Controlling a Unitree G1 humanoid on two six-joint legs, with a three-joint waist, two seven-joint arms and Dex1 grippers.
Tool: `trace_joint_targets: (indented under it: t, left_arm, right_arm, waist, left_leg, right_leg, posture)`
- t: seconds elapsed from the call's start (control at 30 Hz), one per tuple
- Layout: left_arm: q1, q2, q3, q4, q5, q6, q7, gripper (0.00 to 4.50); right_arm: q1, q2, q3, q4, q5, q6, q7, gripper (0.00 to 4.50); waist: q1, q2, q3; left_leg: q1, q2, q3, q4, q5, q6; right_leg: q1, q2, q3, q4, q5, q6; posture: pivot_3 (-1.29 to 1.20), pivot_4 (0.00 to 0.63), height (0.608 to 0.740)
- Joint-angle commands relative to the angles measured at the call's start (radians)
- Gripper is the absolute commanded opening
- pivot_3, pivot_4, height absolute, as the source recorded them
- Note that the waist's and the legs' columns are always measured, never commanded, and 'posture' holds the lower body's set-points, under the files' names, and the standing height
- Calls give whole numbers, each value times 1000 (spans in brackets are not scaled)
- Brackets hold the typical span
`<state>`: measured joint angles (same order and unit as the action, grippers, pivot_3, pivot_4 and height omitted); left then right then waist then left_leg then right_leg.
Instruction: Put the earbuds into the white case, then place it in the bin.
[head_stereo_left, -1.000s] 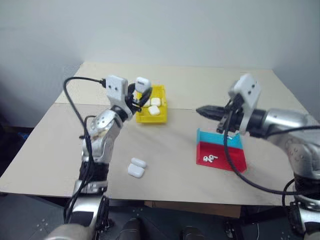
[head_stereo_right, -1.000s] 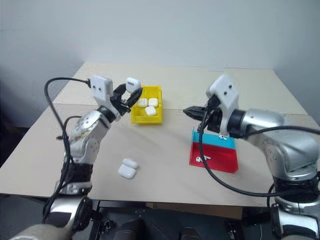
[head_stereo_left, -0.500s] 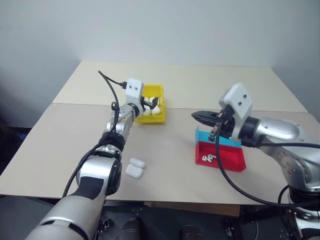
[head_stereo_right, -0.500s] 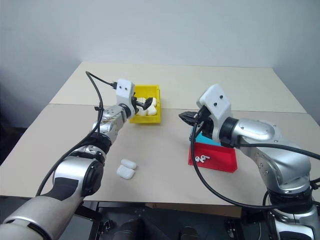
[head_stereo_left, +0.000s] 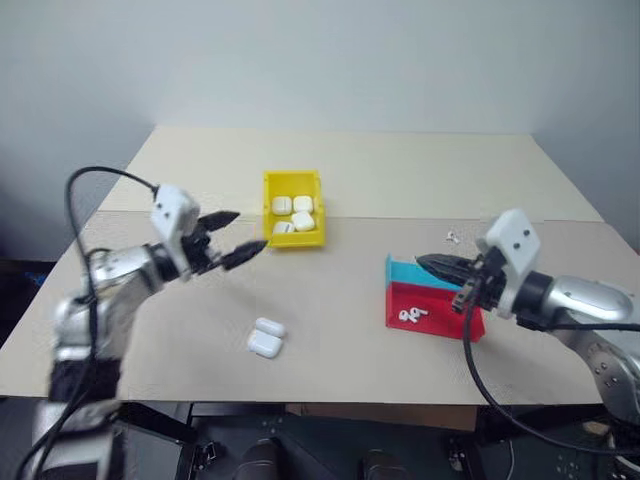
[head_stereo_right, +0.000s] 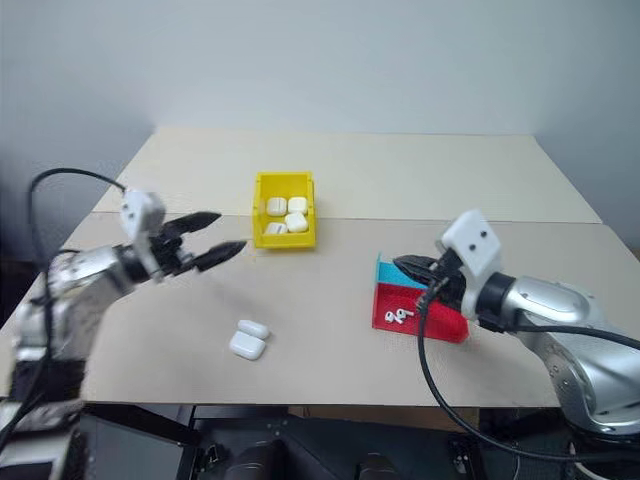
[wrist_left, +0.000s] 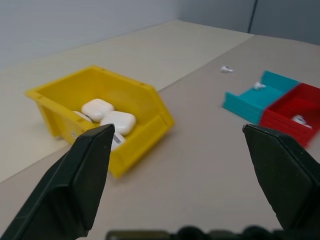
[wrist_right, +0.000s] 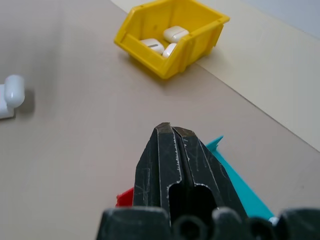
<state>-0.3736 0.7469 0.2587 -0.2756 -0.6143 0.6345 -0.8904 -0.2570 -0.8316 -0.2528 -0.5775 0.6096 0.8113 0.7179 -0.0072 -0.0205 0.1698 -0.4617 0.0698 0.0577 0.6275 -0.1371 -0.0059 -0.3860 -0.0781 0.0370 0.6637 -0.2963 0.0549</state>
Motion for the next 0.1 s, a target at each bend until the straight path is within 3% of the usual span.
trace_joint_targets:
  t: [0.03,0.1]
  left_arm:
    - [75,65,102,-171,-135,89,-28,4478]
    - [132,99,145,-218,-177,111,-42,4478]
  right_arm:
    - [27,-41,-66,-13,27,-60,81,0]
    - [48,-62,-70,-9,24,-78,115,0]
  waist:
    - [1,-1,0]
    - [1,-1,-1]
  left_leg:
    - [2,0,0,0,0,0]
    - [3,1,0,-1,0,0]
  right_leg:
    - [2,0,0,0,0,0]
    - [1,0,1,0,0,-2]
  posture:
    - [0,150,740]
    - [0,150,740]
